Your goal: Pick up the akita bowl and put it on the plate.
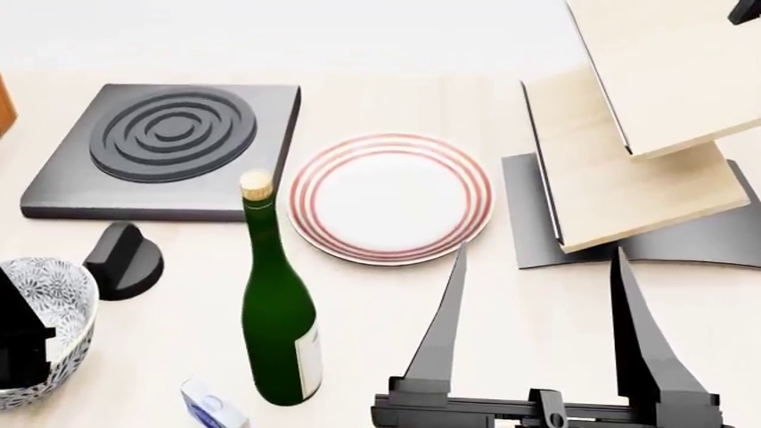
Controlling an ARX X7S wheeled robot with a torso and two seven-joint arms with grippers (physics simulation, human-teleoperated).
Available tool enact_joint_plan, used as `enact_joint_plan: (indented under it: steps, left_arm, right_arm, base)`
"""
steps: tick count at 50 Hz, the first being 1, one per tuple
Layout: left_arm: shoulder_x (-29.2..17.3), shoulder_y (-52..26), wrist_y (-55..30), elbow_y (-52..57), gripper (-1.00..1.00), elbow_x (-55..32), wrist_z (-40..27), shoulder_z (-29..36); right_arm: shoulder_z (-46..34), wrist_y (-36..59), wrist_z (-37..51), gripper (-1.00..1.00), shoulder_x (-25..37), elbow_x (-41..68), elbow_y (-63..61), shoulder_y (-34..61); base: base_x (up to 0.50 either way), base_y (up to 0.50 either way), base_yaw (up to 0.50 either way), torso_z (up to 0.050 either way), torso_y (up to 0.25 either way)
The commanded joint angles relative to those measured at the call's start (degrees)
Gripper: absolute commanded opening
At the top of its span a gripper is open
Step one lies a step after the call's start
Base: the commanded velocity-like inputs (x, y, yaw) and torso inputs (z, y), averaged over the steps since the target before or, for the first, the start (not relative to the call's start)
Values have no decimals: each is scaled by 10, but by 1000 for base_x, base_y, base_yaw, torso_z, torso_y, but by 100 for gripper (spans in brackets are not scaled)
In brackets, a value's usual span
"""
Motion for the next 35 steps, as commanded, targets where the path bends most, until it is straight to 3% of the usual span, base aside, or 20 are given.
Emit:
enact_joint_plan:
  steps: [1, 35]
  left_arm:
    - [-2, 1, 1, 3, 100, 0, -4, 1]
    - [-11, -2, -6, 7, 100, 5, -11, 9]
  right_arm:
    - [-3, -3, 2, 100, 3, 1, 2, 0]
    - [-11, 0, 13, 100, 11, 1, -6, 1]
  base:
    - [184, 0, 0, 0, 0]
    - [183, 0, 0, 0, 0]
